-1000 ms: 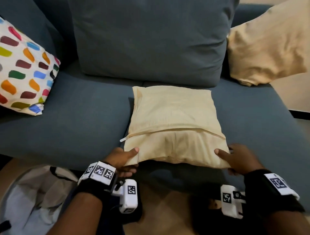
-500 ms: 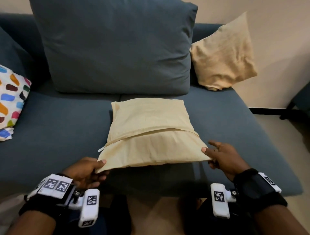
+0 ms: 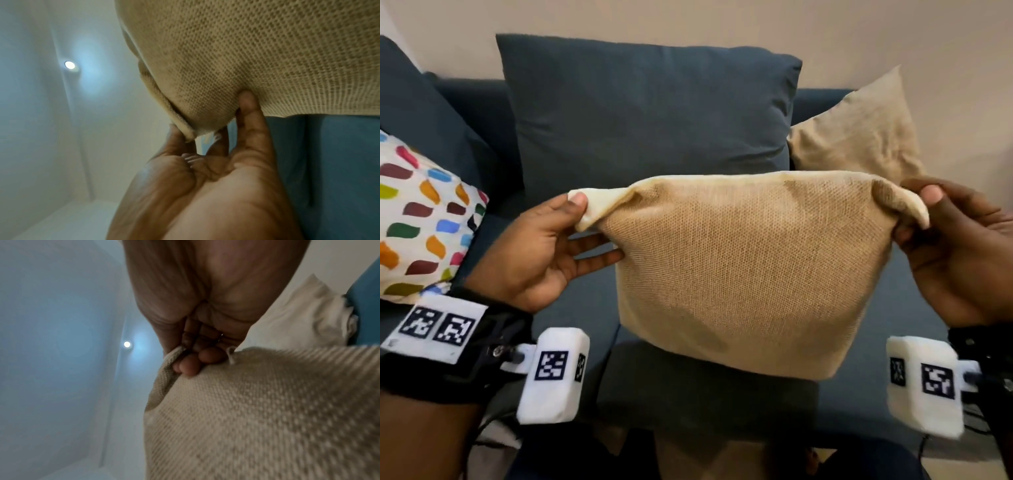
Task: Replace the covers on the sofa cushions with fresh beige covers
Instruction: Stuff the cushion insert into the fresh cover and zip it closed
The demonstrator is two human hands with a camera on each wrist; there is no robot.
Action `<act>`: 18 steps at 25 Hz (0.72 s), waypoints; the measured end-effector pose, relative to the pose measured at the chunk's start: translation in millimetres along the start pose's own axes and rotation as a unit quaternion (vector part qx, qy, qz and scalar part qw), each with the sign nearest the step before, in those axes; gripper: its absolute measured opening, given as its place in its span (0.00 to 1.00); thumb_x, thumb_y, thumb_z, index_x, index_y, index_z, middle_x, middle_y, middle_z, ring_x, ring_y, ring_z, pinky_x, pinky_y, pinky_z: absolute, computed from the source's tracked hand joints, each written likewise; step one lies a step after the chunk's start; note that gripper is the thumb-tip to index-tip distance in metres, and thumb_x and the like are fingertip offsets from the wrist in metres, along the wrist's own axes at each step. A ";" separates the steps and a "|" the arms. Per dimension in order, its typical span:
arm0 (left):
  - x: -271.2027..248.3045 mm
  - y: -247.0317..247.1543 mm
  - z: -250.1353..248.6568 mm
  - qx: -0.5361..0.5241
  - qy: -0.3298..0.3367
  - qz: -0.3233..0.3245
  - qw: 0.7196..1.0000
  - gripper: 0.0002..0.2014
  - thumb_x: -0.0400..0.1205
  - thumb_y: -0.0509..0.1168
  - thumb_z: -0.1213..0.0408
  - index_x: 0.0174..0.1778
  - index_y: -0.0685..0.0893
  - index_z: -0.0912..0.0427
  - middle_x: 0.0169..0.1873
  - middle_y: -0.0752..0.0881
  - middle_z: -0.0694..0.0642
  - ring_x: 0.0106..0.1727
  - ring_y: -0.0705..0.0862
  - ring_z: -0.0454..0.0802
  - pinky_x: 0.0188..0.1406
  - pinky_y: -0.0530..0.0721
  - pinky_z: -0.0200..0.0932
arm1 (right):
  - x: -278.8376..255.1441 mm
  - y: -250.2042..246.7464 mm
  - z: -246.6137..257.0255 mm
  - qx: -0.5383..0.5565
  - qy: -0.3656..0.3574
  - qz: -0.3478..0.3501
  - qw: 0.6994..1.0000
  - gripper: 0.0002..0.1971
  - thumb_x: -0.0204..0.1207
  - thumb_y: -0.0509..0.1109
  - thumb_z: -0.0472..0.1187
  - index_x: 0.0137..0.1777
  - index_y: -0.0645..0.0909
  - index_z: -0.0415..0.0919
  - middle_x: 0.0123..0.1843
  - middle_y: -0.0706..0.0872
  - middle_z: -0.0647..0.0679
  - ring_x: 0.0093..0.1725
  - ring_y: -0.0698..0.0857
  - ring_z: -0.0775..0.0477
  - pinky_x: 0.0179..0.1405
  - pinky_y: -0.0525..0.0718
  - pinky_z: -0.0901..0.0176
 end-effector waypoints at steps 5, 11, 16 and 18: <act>78.2 14.8 60.2 0.196 -0.008 -0.059 0.979 0.25 0.84 0.63 0.41 0.70 0.76 0.54 0.64 0.85 0.56 0.60 0.83 0.52 0.57 0.80 0.53 | 57.8 -12.9 -90.7 -0.156 0.073 -0.028 0.985 0.26 0.81 0.73 0.45 0.78 0.71 0.43 0.61 0.85 0.45 0.57 0.85 0.49 0.54 0.84 0.52; 102.6 -1.8 238.1 0.336 -0.207 0.058 0.917 0.20 0.79 0.70 0.42 0.47 0.82 0.58 0.44 0.85 0.60 0.38 0.83 0.51 0.31 0.83 0.42 | 3.0 -65.7 -249.6 -0.499 0.327 0.122 0.793 0.59 0.67 0.80 0.64 0.87 0.47 0.44 0.85 0.66 0.44 0.81 0.70 0.37 0.79 0.68 0.45; 119.5 -21.5 244.1 0.261 -0.190 0.009 0.947 0.21 0.85 0.62 0.41 0.51 0.85 0.58 0.44 0.90 0.61 0.43 0.85 0.54 0.39 0.83 0.46 | -14.7 -90.3 -255.9 -0.296 0.430 -0.072 0.850 0.58 0.48 0.86 0.69 0.75 0.70 0.40 0.65 0.84 0.45 0.58 0.86 0.40 0.61 0.86 0.39; 128.5 -22.6 235.5 0.312 -0.134 0.011 0.940 0.13 0.85 0.67 0.53 0.50 0.87 0.61 0.48 0.91 0.65 0.45 0.87 0.56 0.46 0.86 0.53 | -20.0 -84.8 -257.1 -0.256 0.439 -0.057 0.859 0.59 0.36 0.89 0.69 0.68 0.79 0.39 0.61 0.89 0.41 0.55 0.90 0.39 0.57 0.88 0.39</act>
Point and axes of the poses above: each hand's wrist, its own x-axis towards the middle knuckle, its own y-axis out of the palm, z = x × y, the point moved 5 cm from there along x, towards the middle knuckle
